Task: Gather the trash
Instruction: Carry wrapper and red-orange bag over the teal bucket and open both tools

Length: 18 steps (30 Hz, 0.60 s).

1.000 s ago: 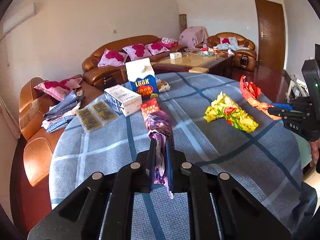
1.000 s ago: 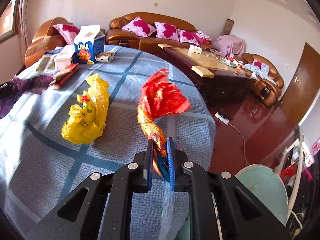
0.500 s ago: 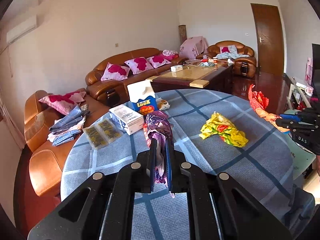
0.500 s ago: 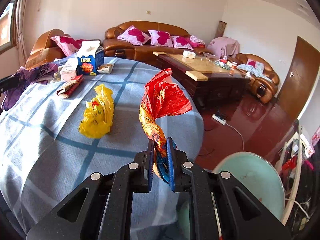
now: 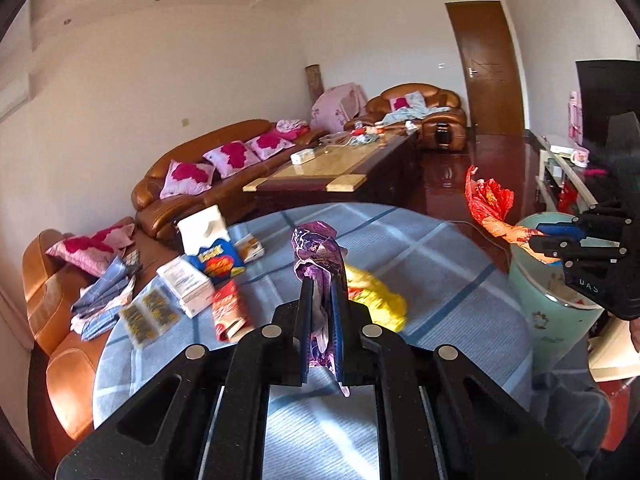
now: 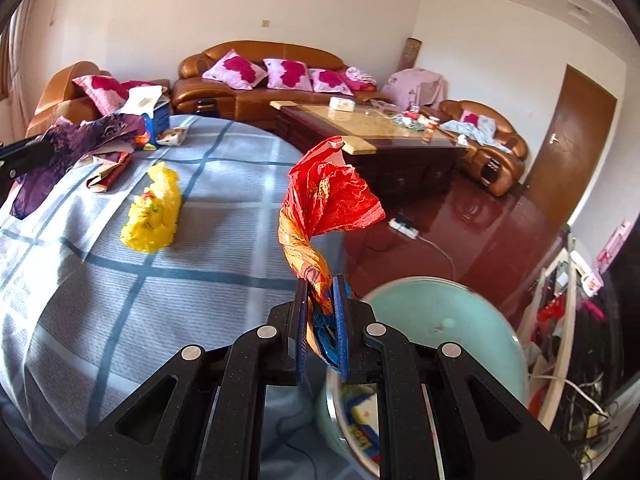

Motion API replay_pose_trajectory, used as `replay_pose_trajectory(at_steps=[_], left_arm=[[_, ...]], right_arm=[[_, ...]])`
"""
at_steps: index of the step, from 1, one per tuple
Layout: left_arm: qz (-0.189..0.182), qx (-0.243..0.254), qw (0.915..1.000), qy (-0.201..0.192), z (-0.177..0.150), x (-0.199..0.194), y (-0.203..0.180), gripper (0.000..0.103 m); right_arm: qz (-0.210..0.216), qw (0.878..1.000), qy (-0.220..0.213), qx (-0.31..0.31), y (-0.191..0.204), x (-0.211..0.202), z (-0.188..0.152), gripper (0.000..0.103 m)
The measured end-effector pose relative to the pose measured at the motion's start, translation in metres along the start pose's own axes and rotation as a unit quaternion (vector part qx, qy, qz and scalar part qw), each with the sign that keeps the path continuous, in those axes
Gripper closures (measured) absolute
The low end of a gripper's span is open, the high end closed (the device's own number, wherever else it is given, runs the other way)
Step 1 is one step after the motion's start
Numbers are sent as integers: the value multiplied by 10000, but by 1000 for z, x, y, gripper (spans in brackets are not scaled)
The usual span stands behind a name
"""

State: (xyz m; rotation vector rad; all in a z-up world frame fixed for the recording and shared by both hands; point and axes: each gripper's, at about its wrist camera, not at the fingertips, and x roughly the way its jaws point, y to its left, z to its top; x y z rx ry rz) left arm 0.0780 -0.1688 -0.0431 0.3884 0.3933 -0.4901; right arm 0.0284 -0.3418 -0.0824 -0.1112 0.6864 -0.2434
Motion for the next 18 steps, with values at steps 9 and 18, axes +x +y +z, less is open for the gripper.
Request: replay_pose_trajectory(at_steps=[9, 18], left_arm=[[-375, 403, 9983, -202, 26, 4, -44, 95], [-776, 787, 9934, -315, 37, 4, -88, 95]], right_arm=[[-348, 9993, 70, 122, -32, -12, -14, 90], [-547, 9979, 203, 299, -61, -12, -30, 90]])
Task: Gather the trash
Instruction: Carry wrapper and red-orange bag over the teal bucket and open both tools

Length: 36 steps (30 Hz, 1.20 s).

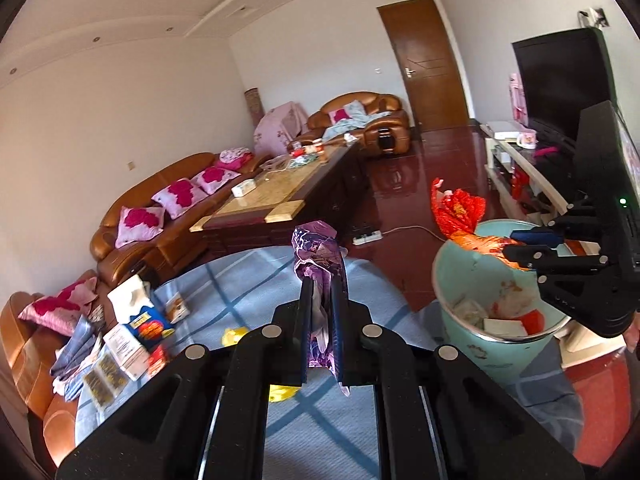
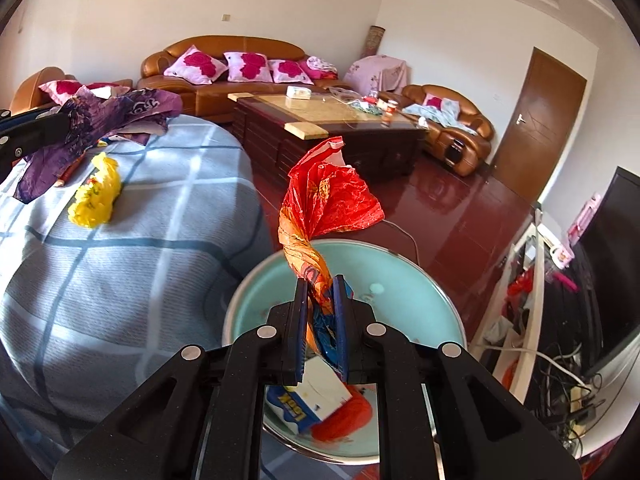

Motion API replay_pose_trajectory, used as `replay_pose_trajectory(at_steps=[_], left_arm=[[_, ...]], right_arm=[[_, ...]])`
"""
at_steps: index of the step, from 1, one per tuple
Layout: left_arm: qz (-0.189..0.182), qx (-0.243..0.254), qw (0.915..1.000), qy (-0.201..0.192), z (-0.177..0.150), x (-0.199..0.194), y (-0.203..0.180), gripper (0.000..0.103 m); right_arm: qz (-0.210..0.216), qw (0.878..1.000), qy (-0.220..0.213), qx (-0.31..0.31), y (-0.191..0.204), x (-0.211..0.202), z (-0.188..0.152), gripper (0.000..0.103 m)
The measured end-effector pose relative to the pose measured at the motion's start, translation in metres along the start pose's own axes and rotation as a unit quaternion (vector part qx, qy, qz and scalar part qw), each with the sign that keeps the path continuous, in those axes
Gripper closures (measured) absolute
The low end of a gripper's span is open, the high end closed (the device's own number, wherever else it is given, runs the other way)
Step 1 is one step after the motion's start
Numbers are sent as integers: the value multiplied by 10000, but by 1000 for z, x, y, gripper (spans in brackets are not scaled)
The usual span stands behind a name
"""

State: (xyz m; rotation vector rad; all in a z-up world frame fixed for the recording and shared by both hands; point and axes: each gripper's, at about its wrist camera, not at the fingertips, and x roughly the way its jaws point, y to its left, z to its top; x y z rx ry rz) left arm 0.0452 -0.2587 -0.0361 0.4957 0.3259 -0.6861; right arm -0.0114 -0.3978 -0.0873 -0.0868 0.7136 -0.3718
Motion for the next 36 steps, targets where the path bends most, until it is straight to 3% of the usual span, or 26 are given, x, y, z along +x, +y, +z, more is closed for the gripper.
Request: replay_pose_trajectory(at_steps=[18, 36], left_arm=[[-945, 453, 9944, 100, 17, 20, -72, 95], [-1157, 617, 9912, 184, 22, 33, -93, 94]], right_arm=[[-268, 9986, 274, 373, -50, 8, -27, 90], [-276, 9976, 418, 487, -62, 13, -34, 90]])
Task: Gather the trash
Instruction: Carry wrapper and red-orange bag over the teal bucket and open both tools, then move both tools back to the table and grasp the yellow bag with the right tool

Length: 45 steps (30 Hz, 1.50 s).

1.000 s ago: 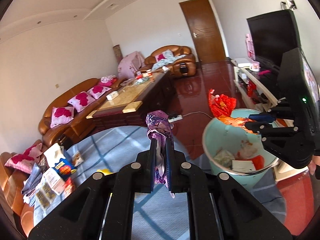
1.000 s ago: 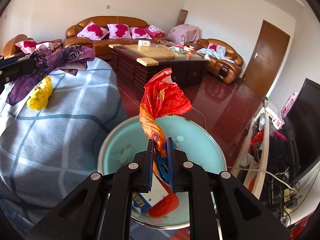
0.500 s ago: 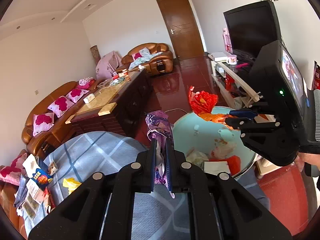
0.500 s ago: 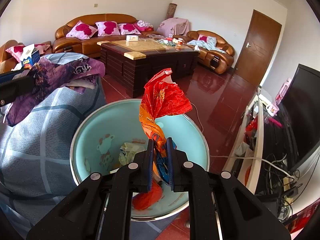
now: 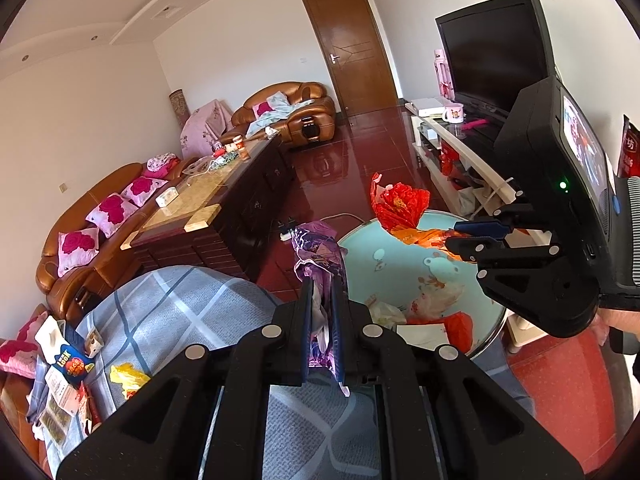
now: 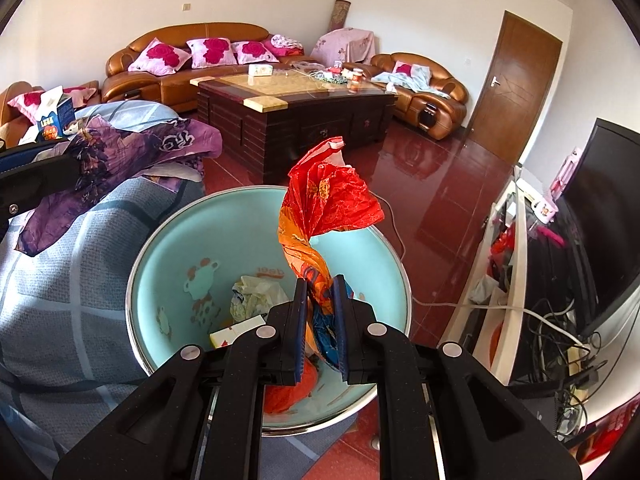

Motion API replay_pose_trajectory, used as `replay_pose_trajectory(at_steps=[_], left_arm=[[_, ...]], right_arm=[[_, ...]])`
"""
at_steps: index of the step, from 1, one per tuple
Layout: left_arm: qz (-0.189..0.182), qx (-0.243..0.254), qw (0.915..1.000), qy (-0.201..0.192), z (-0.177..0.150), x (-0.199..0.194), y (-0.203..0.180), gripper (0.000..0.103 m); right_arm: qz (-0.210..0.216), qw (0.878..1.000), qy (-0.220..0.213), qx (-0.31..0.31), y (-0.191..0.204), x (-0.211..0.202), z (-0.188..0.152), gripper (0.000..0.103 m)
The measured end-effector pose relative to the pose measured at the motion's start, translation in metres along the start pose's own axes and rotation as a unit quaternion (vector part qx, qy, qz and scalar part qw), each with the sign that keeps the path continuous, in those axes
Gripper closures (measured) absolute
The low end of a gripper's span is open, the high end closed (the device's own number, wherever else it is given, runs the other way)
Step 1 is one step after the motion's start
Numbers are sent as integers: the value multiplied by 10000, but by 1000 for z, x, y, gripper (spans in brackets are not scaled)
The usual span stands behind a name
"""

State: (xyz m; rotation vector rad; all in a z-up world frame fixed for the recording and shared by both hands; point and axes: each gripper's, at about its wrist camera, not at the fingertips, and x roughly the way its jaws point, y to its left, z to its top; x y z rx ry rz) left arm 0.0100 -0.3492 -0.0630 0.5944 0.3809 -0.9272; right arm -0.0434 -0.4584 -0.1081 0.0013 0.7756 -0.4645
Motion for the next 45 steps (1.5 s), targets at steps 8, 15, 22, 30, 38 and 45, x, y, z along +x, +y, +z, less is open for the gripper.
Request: replay_pose_trajectory(at_steps=[8, 15, 22, 30, 38, 45], left_arm=[[-111, 59, 9999, 10, 0, 7, -5, 83], [28, 73, 10000, -33, -4, 8, -7, 56], [120, 21, 9999, -71, -5, 4, -3, 50], [248, -50, 9996, -132, -6, -4, 3, 39], [597, -331, 9974, -245, -14, -25, 28, 30], [1310, -804, 9881, -56, -46, -45, 85, 28]], right_arm=[[43, 10000, 13, 74, -5, 2, -2, 84], [-45, 9998, -15, 188, -12, 1, -3, 81], [-22, 9999, -5, 147, -12, 0, -3, 77], [47, 9999, -62, 96, -4, -3, -1, 69], [189, 9995, -234, -21, 18, -10, 10, 64], [541, 9973, -466, -186, 58, -12, 31, 58]])
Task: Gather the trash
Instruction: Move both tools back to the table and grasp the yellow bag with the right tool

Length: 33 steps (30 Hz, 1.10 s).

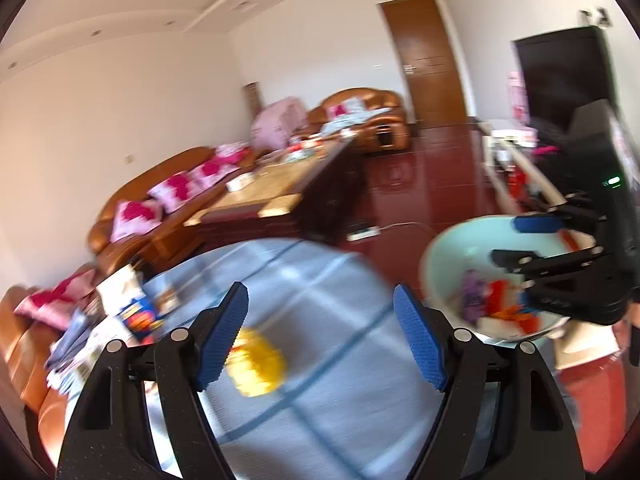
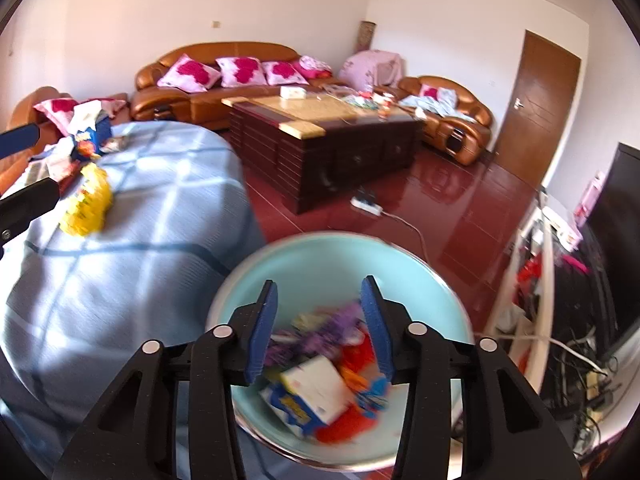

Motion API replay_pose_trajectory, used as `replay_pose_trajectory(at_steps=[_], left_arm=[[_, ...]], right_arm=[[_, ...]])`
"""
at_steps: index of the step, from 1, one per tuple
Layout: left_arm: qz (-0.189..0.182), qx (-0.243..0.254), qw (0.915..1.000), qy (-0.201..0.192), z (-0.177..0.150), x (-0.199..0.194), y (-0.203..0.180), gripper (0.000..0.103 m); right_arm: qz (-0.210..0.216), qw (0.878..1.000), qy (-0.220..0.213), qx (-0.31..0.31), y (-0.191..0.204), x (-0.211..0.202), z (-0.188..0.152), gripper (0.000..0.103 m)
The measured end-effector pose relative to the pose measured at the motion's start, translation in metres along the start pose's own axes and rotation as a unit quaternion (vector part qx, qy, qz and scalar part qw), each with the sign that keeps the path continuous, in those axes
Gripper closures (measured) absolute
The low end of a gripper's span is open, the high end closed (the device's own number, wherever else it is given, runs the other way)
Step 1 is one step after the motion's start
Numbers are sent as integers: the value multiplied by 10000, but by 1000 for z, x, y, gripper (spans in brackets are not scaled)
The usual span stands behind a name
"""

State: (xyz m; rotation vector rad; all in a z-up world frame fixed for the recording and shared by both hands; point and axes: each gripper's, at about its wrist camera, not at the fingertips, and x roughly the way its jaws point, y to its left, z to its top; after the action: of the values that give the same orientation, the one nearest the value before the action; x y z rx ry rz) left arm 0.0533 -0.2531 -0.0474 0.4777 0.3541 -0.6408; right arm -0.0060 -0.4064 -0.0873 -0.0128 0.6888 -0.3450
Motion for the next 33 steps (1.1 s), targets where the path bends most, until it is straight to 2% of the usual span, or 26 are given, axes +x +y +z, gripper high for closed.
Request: replay_pose_trajectory(at_steps=[5, 7, 12, 16, 22, 27, 28, 30, 31, 33], left_arm=[[731, -447, 9955, 406, -24, 11, 60, 27], [1089, -734, 9892, 656, -36, 18, 91, 27], [1609, -1243, 9743, 968, -64, 21, 152, 26], [1802, -1350, 9684, 1070, -82, 19, 175, 18], [1837, -1482, 9636, 1252, -100, 21, 191, 18], [1752, -1651, 9608, 1374, -103, 28, 200, 17], [1726, -1680, 9607, 1379, -102, 30, 202, 16], [1647, -1736, 9611, 1382, -100, 34, 203, 16], [1608, -1767, 9611, 1386, -99, 37, 205, 16], [1548, -1789, 9612, 1419, -95, 46, 206, 16]], right_arm=[[350, 9992, -151, -126, 42, 5, 20, 55], [516, 9982, -213, -195, 62, 8, 29, 54], [964, 9940, -321, -406, 117, 16, 50, 51], [1253, 9901, -347, -527, 151, 26, 64, 51], [1586, 9851, -231, -621, 192, 40, 74, 49], [1583, 9846, 184, -716, 208, 63, 71, 49], [1588, 9844, 261, -716, 209, 66, 70, 51], [1624, 9824, 483, -785, 212, 75, 67, 71], [1643, 9815, 532, -823, 213, 76, 65, 85], [1642, 9813, 508, -871, 214, 75, 64, 86]])
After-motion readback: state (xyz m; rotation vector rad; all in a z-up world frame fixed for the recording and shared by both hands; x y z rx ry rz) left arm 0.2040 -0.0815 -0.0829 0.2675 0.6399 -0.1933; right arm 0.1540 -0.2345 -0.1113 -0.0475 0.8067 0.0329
